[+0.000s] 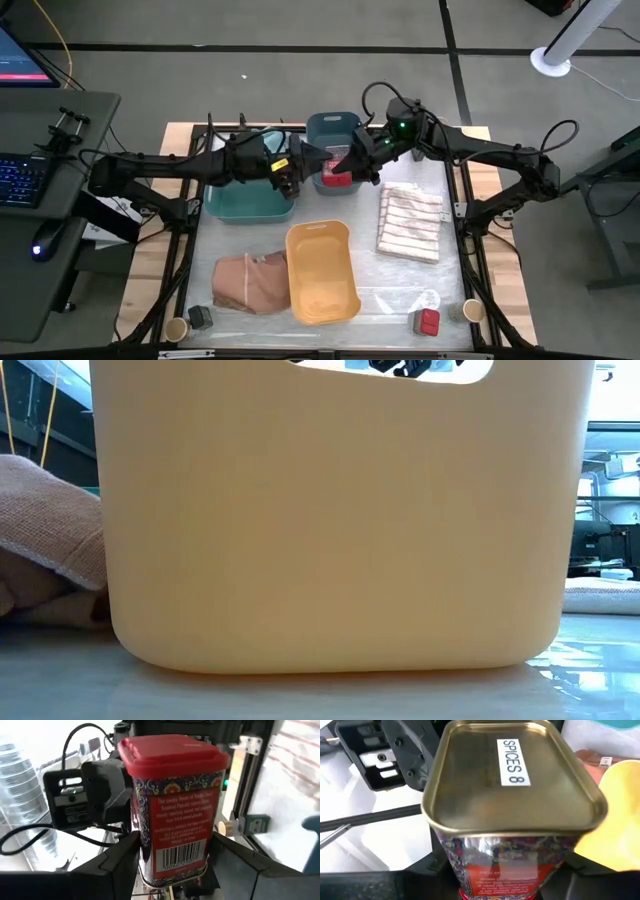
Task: Sort spices by type
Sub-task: Put the top red seasoning can into the green bin
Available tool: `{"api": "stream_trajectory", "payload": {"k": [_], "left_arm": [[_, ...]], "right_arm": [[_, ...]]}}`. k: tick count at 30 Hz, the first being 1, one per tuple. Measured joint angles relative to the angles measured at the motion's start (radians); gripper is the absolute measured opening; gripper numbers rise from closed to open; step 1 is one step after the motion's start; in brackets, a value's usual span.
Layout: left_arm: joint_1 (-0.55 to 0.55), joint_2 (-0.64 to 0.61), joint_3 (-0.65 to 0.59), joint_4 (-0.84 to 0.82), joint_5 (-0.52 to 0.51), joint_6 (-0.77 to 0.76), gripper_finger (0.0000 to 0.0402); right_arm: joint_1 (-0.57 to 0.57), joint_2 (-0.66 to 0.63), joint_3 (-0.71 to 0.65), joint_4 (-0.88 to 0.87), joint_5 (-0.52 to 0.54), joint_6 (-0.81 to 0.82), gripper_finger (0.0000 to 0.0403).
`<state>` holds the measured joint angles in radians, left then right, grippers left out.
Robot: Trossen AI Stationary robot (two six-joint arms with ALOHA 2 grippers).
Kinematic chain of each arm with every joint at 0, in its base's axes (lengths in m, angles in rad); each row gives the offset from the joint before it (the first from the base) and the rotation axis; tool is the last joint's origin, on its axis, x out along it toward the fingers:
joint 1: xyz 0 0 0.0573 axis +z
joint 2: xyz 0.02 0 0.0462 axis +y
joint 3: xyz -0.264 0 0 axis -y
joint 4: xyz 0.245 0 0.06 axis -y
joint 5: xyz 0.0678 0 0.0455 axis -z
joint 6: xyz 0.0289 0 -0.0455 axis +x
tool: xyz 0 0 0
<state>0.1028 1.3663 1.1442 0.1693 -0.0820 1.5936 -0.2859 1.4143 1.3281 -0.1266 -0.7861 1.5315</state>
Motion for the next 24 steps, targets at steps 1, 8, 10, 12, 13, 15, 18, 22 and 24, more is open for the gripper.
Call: {"api": "stream_trajectory", "payload": {"k": [1,8,10,12,13,15,18,22,24], "left_arm": [[0.0,0.0,0.0,0.004,0.0,-0.009,0.0214],[-0.004,-0.001,0.0,0.018,0.062,-0.02,0.0214],[-0.021,-0.001,0.0,0.022,0.065,-0.021,0.0214],[-0.039,-0.001,0.0,0.025,0.063,-0.021,0.0214],[-0.046,-0.002,0.001,0.025,0.063,-0.021,0.0214],[-0.056,-0.002,0.001,0.024,0.059,-0.031,0.0214],[-0.065,-0.002,0.001,0.022,0.052,-0.098,0.0214],[-0.079,-0.002,0.001,0.025,-0.056,-0.122,0.0214],[-0.087,-0.002,0.001,0.024,-0.095,-0.081,0.0214]], "right_arm": [[0.001,0.0,0.0,0.003,0.0,-0.003,0.0192],[-0.001,0.0,0.0,0.038,-0.057,-0.01,0.019],[0.001,0.001,0.0,0.044,-0.09,-0.012,0.0196],[0.004,0.001,0.0,0.052,-0.111,-0.013,0.02],[0.004,0.001,0.0,0.055,-0.113,-0.013,0.02],[0.005,0.001,0.0,0.056,-0.116,-0.013,0.0196],[0.003,0.001,0.0,0.056,-0.118,-0.018,0.0188],[0.002,0.001,0.0,0.056,-0.103,-0.018,0.019],[0.002,0.002,0.0,0.058,-0.1,-0.021,0.0194]]}}
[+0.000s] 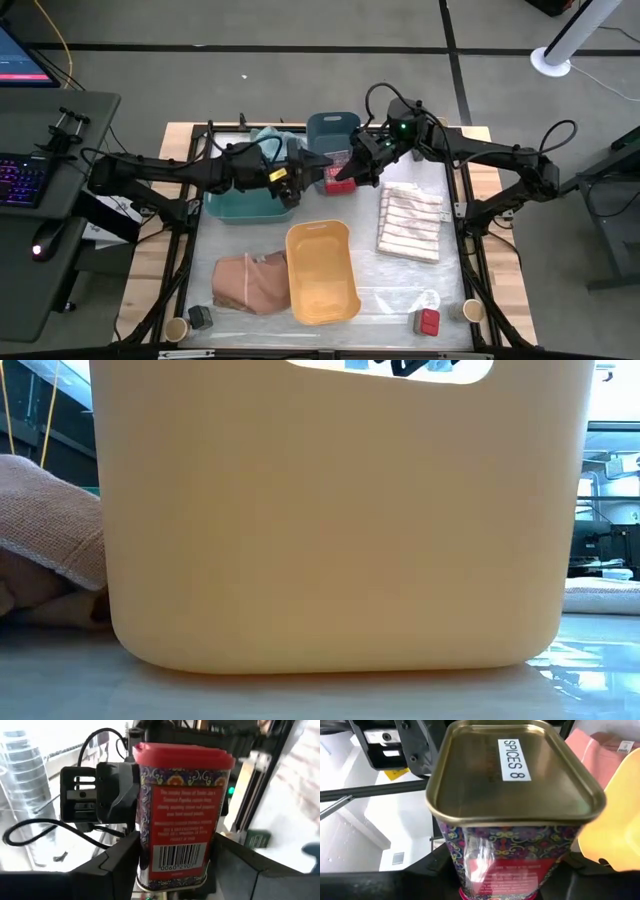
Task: Sort spices by type
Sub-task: Put the top red seasoning can into the green bin
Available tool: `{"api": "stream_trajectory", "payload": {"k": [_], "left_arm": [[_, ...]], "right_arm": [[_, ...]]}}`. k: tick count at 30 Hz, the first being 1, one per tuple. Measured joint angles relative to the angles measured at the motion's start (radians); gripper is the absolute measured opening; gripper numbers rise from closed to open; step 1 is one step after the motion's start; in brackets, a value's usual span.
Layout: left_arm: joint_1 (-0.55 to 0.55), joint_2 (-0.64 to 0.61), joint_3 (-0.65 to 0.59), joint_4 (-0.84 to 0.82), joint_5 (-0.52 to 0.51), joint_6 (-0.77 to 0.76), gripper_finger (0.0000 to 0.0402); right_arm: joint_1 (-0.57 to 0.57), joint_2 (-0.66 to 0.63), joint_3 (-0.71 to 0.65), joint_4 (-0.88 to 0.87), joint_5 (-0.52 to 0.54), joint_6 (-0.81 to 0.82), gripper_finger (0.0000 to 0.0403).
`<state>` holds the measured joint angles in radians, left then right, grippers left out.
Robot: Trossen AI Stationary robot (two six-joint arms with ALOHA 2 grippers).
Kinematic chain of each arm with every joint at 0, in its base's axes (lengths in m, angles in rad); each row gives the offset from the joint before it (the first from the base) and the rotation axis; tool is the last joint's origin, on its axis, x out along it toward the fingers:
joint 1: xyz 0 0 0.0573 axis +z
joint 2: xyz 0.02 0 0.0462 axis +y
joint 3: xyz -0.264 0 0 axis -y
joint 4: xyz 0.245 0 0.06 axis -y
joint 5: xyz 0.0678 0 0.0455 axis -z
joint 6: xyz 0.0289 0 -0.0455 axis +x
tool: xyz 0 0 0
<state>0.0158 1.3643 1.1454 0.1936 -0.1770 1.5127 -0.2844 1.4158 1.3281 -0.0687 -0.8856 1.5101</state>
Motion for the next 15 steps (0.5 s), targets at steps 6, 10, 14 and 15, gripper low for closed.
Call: {"api": "stream_trajectory", "payload": {"k": [6,10,14,15], "left_arm": [[0.008,0.0,0.0,0.003,-0.005,0.04,0.0227],[0.008,0.002,0.0,0.012,-0.013,0.085,0.0257],[0.009,0.002,0.0,0.014,-0.015,0.093,0.0298],[0.009,0.002,-0.001,0.016,-0.019,0.095,0.0306]], "right_arm": [[-0.002,0.0,0.0,0.011,0.004,0.0,0.0191],[-0.001,0.0,0.0,0.022,0.003,0.0,0.0191],[-0.001,0.0,0.0,0.033,-0.002,0.0,0.0191],[-0.001,0.0,0.0,0.034,-0.004,0.0,0.0191]]}}
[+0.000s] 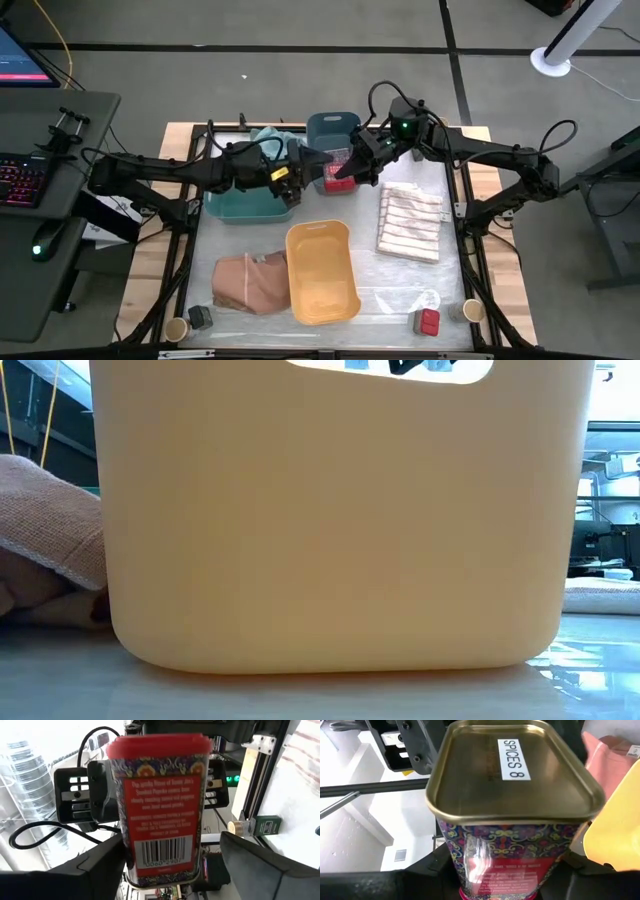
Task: Sort spices by type
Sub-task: Put the top red seasoning can into the green bin
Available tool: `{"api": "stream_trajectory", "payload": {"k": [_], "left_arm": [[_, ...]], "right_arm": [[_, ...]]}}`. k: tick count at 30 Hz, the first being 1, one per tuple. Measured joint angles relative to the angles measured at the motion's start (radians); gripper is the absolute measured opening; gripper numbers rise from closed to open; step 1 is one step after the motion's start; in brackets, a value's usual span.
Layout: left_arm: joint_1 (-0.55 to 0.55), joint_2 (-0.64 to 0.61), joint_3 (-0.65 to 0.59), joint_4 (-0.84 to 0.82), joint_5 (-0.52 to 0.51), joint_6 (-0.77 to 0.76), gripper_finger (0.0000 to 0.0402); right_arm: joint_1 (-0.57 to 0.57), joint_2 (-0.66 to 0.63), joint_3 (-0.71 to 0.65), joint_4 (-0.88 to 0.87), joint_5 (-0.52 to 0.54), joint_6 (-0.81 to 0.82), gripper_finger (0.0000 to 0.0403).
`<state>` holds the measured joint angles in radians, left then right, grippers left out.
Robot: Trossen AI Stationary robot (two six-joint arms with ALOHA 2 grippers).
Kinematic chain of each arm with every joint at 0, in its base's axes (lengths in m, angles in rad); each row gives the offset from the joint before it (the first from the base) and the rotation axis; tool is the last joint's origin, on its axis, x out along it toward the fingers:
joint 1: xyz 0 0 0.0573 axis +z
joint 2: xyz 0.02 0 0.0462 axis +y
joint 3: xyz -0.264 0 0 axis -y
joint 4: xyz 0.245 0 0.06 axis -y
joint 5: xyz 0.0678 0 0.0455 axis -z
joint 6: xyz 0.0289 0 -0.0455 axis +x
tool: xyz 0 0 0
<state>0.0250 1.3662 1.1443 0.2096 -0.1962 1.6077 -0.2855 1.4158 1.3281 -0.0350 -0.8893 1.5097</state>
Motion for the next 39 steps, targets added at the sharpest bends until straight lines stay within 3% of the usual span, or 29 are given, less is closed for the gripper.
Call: {"api": "stream_trajectory", "payload": {"k": [19,23,33,39], "left_arm": [[0.002,0.001,-0.001,-0.015,-0.013,-0.08,0.0319],[-0.004,0.001,-0.001,-0.014,0.023,-0.035,0.0319],[-0.012,0.001,-0.001,-0.014,0.083,-0.035,0.0319],[0.018,0.001,-0.001,-0.03,0.092,-0.069,0.0283]], "right_arm": [[0.027,-0.002,0.0,-0.067,0.137,-0.06,0.0192],[0.027,-0.002,0.0,-0.117,0.197,-0.098,0.0192],[0.027,-0.002,0.0,-0.115,0.233,-0.123,0.0193],[0.031,-0.002,0.0,-0.102,0.206,-0.13,0.0193]]}}
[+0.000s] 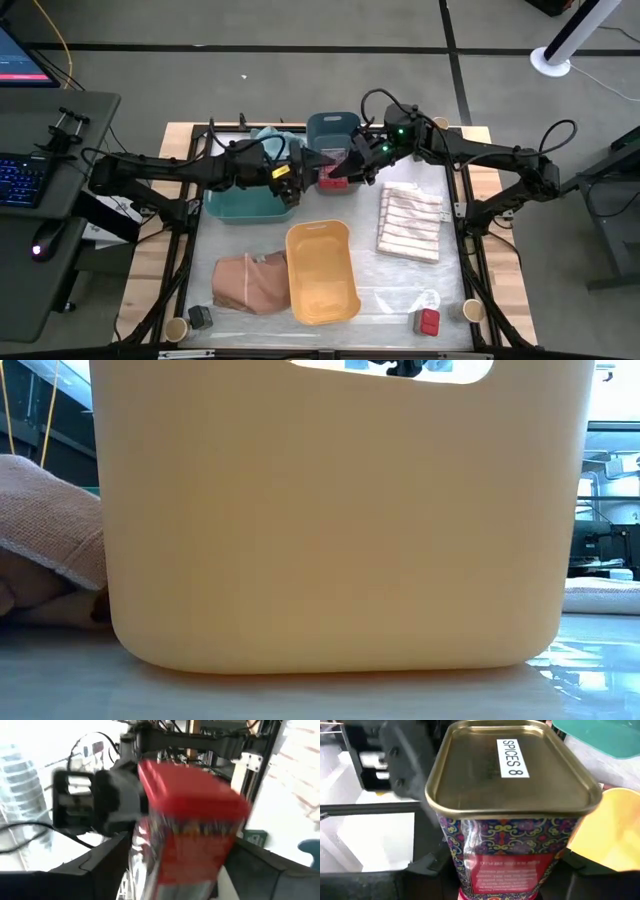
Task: Sort spices by type
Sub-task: Put the top red seasoning can into the green bin
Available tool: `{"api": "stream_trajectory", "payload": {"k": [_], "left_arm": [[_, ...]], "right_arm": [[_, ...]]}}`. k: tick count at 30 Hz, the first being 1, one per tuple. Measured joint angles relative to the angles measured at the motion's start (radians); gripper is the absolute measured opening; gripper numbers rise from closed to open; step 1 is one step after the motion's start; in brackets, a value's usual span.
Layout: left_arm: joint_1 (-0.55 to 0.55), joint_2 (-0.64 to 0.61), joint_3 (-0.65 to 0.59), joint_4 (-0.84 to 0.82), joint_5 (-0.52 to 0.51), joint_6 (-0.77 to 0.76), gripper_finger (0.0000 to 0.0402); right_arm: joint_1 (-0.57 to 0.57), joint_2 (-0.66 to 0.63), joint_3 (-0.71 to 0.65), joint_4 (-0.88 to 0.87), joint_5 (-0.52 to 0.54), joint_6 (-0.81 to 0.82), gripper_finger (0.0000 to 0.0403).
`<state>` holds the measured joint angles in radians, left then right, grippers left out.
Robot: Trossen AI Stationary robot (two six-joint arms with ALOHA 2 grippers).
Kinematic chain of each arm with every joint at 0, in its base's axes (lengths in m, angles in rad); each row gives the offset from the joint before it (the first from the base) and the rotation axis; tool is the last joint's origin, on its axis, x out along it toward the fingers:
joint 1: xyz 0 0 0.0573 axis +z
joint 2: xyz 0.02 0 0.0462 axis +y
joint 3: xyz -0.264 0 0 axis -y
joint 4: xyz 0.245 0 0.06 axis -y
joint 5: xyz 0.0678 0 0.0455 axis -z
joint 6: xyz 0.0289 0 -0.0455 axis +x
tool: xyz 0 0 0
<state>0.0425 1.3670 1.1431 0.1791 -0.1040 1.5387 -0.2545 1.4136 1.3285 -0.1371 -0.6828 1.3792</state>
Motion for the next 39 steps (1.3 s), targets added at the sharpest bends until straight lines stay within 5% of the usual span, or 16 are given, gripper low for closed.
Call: {"api": "stream_trajectory", "payload": {"k": [8,19,31,35,39], "left_arm": [[0.017,-0.004,0.0,0.001,0.013,0.013,0.0158],[0.021,-0.01,0.005,-0.108,-0.151,-0.101,0.0159],[0.042,-0.088,-0.003,-0.408,-0.23,-0.396,0.0158],[0.083,-0.139,0.002,-0.524,-0.251,-0.591,0.0158],[0.143,-0.189,-0.001,-0.622,-0.119,-0.956,0.0158]], "right_arm": [[0.0,-0.001,0.0,0.014,-0.008,0.015,0.0217],[-0.042,0.004,-0.001,0.01,-0.016,-0.002,0.0272],[-0.157,-0.032,0.004,-0.07,-0.174,-0.127,0.0277],[-0.193,-0.045,0.0,-0.137,-0.173,-0.216,0.0277],[-0.228,-0.065,0.001,-0.163,-0.154,-0.326,0.0277]]}}
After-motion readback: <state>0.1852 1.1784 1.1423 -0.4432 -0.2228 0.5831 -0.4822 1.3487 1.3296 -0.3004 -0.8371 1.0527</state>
